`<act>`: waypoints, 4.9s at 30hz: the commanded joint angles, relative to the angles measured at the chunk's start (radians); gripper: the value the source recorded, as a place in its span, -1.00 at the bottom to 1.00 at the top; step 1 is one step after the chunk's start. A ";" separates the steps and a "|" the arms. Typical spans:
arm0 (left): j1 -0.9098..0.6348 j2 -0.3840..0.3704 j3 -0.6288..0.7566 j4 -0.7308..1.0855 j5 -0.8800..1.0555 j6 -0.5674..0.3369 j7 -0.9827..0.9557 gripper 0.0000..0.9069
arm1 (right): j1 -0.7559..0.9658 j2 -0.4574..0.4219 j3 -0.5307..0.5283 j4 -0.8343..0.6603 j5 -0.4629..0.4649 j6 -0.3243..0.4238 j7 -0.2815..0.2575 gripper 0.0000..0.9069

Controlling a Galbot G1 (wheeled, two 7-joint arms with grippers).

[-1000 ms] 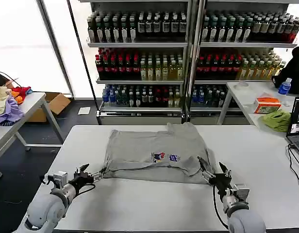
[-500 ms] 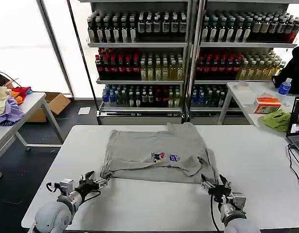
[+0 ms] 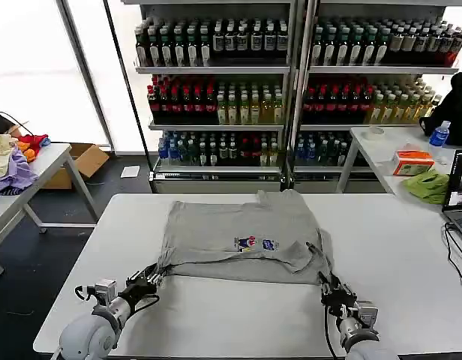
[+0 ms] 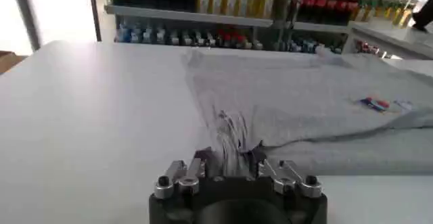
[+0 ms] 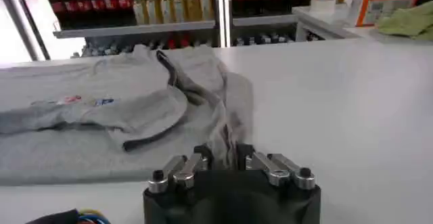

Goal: Fold and organize the clothes.

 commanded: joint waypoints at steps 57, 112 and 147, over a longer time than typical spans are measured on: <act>0.105 0.252 -0.358 -0.085 -0.119 0.062 0.189 1.00 | 0.482 -0.340 0.036 -0.196 0.271 -0.175 -0.425 1.00; -0.463 0.112 0.199 0.418 -0.028 0.044 0.223 -1.00 | 0.921 -0.050 -0.409 -0.841 0.156 -0.094 -0.419 -1.00; -0.053 0.191 -0.039 -0.135 -0.133 -0.037 -0.007 -1.00 | 0.306 -0.293 0.013 -0.060 0.535 -0.111 -0.321 -1.00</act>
